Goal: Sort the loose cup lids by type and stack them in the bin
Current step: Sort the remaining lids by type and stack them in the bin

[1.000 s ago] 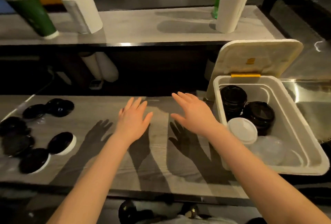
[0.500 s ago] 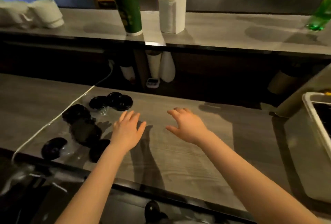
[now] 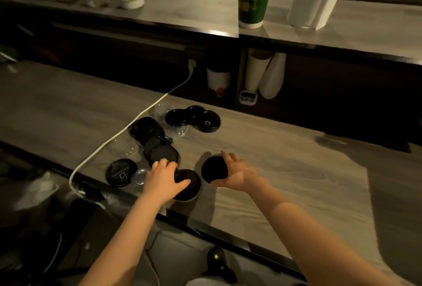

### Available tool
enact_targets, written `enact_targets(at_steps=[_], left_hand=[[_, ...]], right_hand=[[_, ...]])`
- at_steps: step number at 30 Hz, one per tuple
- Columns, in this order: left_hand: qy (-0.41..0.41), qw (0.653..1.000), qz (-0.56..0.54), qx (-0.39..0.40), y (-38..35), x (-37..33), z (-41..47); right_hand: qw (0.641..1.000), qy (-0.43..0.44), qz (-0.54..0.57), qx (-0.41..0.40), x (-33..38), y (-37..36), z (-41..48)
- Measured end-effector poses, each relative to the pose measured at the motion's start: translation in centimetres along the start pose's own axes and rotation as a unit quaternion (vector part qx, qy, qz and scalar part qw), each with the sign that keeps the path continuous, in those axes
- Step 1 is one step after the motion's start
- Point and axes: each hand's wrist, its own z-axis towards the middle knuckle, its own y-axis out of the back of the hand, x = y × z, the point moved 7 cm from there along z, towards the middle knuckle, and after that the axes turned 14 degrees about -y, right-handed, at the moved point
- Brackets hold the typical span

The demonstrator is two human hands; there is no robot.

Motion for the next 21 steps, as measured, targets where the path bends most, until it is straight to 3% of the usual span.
enact_targets(at_steps=[8,13,17,21], left_hand=[[0.015,0.999,-0.003,0.041,-2.9,0.6,0.0],[-0.013,1.0,0.004,-0.01,-2.5,-0.4,0.6],[-0.042,0.995,-0.01,-0.091,-0.4,-1.6,0.7],[-0.058,0.975,-0.14,-0.16,2.6,-2.8,1.1]], right_hand=[[0.996,-0.032,-0.037,-0.07,0.5,-0.4,1.5],[0.99,-0.018,0.102,-0.1,-1.0,1.2,1.4],[0.96,0.025,0.236,-0.15,-1.7,3.8,0.2],[0.926,0.079,0.332,-0.16,-1.6,6.4,-1.2]])
